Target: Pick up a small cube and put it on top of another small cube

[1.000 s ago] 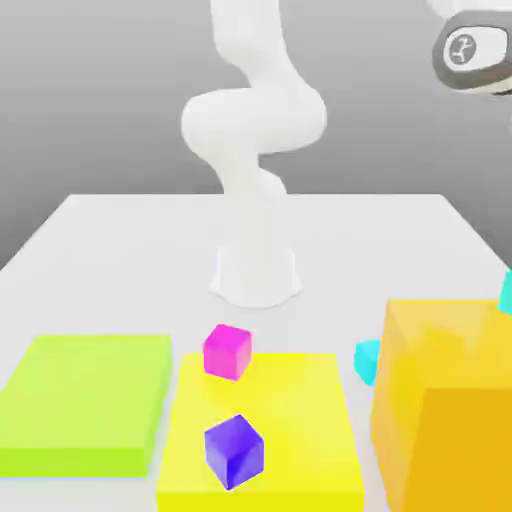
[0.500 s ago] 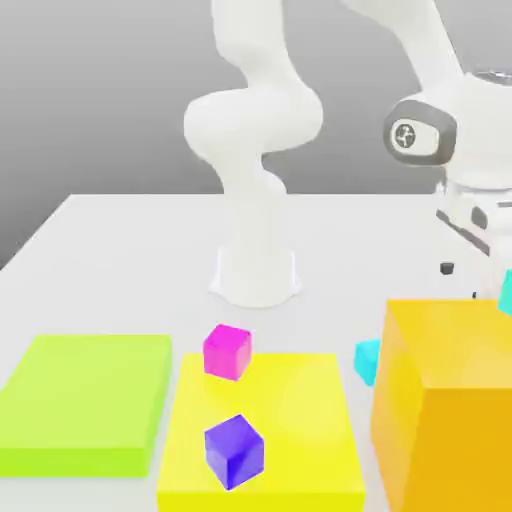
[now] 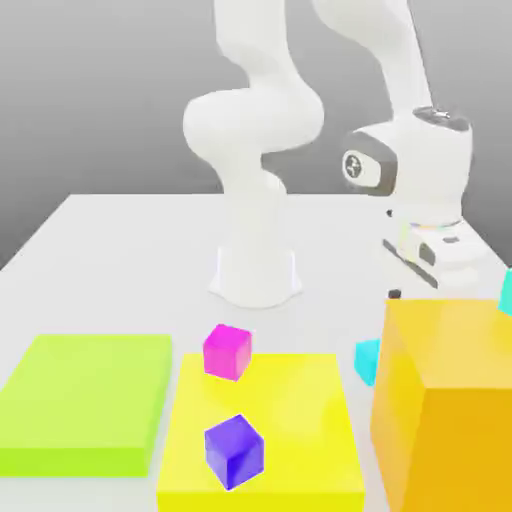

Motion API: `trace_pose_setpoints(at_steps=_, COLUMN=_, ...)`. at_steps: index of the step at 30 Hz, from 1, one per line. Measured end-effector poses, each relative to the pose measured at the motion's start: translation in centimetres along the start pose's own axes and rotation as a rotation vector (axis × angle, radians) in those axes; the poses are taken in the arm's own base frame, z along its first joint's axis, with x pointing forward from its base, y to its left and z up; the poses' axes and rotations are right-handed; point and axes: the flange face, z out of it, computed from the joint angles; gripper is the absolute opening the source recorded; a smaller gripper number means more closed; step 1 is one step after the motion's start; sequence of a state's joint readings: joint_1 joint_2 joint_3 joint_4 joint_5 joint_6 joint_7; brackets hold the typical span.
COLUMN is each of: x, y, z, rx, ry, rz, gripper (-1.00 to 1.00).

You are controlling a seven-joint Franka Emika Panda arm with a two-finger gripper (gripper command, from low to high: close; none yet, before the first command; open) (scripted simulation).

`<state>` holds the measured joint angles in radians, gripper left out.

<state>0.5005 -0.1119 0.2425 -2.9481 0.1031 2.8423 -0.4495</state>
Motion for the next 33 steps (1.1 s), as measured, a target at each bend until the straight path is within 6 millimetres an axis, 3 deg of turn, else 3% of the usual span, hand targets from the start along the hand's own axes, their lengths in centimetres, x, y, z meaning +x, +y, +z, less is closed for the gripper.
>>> trace_pose_setpoints(at_steps=7, x=-2.2, y=1.5, z=1.8, rx=-0.002, ry=-0.005, rz=-0.004, gripper=0.00)
trace_pose_setpoints(at_steps=15, x=-2.4, y=1.6, z=7.5, rx=0.000, ry=-0.004, rz=-0.004, gripper=0.00)
trace_pose_setpoints(at_steps=16, x=-2.4, y=1.6, z=7.9, rx=-0.001, ry=-0.005, rz=-0.005, gripper=-1.00)
trace_pose_setpoints(at_steps=23, x=-2.4, y=1.6, z=7.9, rx=-0.001, ry=-0.007, rz=-0.005, gripper=-1.00)
trace_pose_setpoints(at_steps=33, x=-2.2, y=2.0, z=1.4, rx=0.009, ry=-0.025, rz=0.006, gripper=-1.00)
